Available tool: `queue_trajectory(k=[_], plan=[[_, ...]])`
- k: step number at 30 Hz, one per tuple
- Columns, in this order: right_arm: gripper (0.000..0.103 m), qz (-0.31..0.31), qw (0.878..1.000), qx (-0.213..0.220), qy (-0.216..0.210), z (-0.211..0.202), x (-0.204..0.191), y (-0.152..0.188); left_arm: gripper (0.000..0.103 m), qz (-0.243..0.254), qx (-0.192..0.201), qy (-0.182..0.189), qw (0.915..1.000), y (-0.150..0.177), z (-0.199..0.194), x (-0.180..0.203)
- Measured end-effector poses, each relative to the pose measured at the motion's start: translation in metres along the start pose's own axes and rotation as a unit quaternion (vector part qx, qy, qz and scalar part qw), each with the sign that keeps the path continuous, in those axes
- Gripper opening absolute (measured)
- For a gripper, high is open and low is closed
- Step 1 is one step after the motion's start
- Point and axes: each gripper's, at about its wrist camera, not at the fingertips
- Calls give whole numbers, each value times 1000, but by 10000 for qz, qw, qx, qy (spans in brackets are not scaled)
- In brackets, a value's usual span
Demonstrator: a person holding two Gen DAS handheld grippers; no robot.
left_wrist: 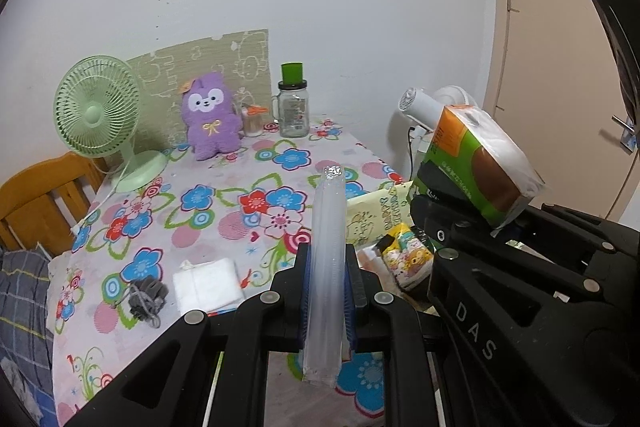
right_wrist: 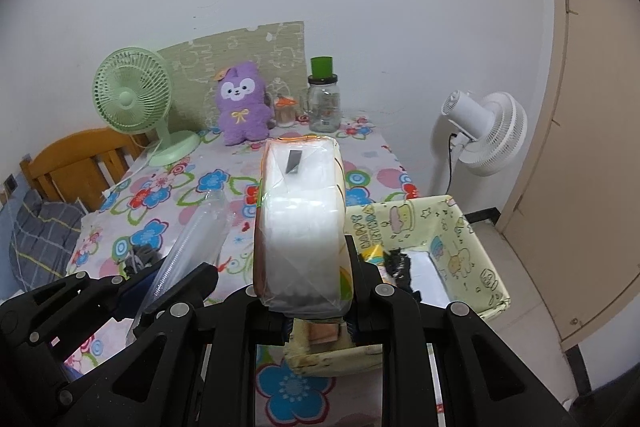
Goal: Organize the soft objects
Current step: 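Carry the straw bundle and tissue box in both tools toward the gift-wrap box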
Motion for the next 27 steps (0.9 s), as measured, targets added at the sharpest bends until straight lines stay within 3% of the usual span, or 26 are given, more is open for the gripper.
queue_trajectory(k=[27], plan=[[22, 230, 9988, -302, 319, 48, 46, 0, 12, 224, -329, 565, 9976, -18, 70, 31]])
Point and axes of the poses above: each gripper's, at about its wrist camera, not at the fingertips, and z roughly the way its jaws point, x to its right, y to its underside, and after that the axes turned 13 degrees about y, right-handed
